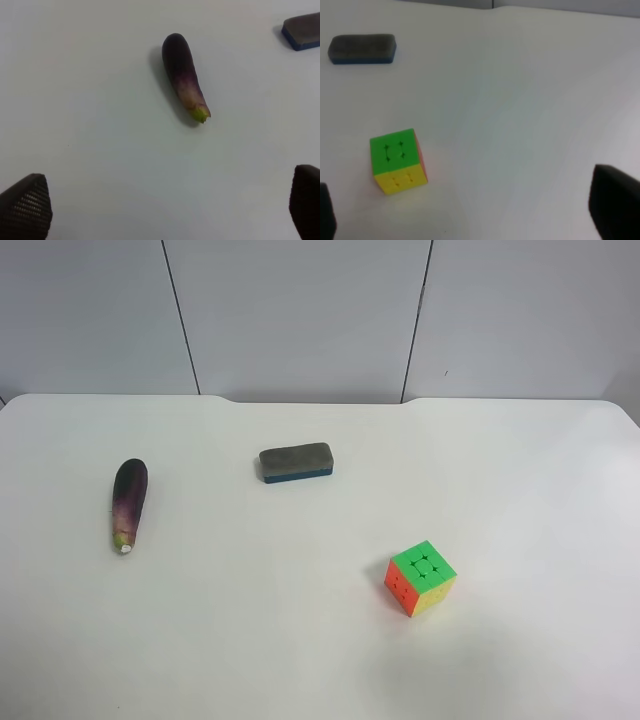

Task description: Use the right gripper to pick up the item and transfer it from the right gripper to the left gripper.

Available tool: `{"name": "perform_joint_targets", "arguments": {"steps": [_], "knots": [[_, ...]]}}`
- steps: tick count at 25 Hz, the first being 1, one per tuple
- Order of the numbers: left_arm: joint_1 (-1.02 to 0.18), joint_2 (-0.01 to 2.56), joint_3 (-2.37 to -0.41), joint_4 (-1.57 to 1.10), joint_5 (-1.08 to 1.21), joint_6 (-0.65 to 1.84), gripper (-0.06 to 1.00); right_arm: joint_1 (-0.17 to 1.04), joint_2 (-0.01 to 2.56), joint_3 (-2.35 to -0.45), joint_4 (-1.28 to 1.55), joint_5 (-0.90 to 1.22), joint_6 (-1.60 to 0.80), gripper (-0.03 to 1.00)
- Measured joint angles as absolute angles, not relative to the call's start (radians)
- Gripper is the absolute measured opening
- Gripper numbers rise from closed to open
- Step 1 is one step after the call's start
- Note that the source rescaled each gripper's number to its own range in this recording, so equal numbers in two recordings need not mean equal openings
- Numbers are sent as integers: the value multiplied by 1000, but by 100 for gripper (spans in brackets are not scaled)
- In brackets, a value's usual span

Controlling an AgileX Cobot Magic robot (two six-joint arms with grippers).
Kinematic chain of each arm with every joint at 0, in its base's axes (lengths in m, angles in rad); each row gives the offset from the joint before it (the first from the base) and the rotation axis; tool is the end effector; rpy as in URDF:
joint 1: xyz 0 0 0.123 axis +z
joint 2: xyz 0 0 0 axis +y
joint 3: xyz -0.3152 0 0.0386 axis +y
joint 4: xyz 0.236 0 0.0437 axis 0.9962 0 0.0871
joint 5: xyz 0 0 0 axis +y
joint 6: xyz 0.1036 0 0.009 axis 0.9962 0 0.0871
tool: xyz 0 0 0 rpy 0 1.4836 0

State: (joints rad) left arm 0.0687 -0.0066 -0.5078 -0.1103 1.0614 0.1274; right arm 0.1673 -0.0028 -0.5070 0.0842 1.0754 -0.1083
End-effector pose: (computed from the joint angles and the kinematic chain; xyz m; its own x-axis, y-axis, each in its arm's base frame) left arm -0.0379 -0.0126 0.2679 -0.4379 0.0431 -0.8980 0.0500 0.9985 0.0235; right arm -0.0393 0.0012 0.2664 -0.4358 -0.1425 -0.8887 -0.2612 0.9649 -0.0267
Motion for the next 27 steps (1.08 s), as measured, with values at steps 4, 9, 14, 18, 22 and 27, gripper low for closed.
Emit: {"name": "perform_joint_targets", "arguments": {"steps": [4, 9, 14, 18, 22, 27], "knots": [[69, -7, -508, -110, 1061, 127, 91, 167, -3, -507, 84, 1075, -108, 100], [69, -7, -508, -110, 1061, 127, 91, 167, -3, -507, 84, 1075, -108, 100], [69, -7, -508, -110, 1061, 127, 91, 167, -3, -507, 84, 1075, -108, 100], [69, -7, -508, -110, 1061, 127, 91, 167, -3, -507, 84, 1075, -108, 100], [69, -7, -508, -110, 1061, 127, 91, 167, -3, -507, 84, 1075, -108, 100], [69, -7, -508, -109, 1061, 127, 91, 167, -3, -507, 84, 1075, -108, 100]]}}
